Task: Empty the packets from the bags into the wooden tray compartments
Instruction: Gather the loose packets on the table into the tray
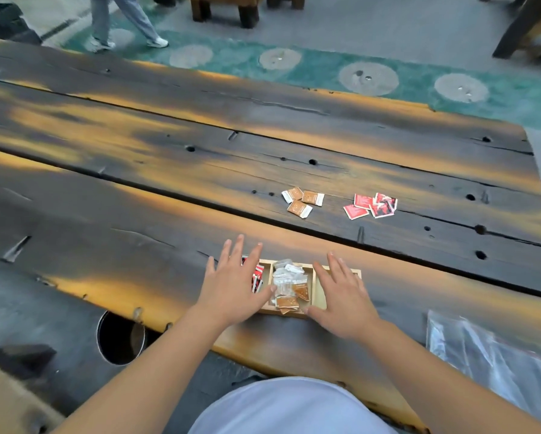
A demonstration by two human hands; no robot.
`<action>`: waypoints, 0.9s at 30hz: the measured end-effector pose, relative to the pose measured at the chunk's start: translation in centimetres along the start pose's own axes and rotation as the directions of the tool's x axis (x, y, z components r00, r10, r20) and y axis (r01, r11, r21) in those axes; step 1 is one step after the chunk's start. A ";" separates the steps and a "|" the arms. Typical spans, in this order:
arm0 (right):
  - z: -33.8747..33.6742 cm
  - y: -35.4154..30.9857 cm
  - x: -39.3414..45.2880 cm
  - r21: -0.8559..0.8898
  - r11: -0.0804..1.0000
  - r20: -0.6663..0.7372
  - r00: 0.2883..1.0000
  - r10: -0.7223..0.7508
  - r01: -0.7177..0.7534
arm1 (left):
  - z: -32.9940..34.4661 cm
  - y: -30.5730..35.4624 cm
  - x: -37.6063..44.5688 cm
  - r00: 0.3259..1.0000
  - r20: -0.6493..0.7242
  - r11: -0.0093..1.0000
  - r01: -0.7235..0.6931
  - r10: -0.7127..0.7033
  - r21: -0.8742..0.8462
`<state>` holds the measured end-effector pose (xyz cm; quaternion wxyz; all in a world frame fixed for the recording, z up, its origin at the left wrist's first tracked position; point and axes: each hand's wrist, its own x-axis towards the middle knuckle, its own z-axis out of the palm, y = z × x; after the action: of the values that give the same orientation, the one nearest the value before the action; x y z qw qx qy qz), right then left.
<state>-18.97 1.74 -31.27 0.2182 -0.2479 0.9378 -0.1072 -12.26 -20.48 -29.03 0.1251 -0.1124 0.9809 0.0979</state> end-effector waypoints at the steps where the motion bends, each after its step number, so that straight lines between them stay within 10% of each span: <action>1: 0.0 -0.2 0.4 -0.002 1.000 0.000 1.000 0.004 -0.004 | -0.1 -0.2 0.5 1.000 0.011 1.000 -0.011 0.011 0.001; 27: -2.2 5.1 26.2 0.094 0.974 0.111 0.975 0.194 -0.205 | 3.2 0.2 29.2 0.970 0.206 0.991 -0.129 0.133 -0.033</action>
<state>-42.60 -7.05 -40.23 0.2879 -0.1456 0.9387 -0.1213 -39.14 -25.28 -39.85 0.2189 -0.0378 0.9668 0.1264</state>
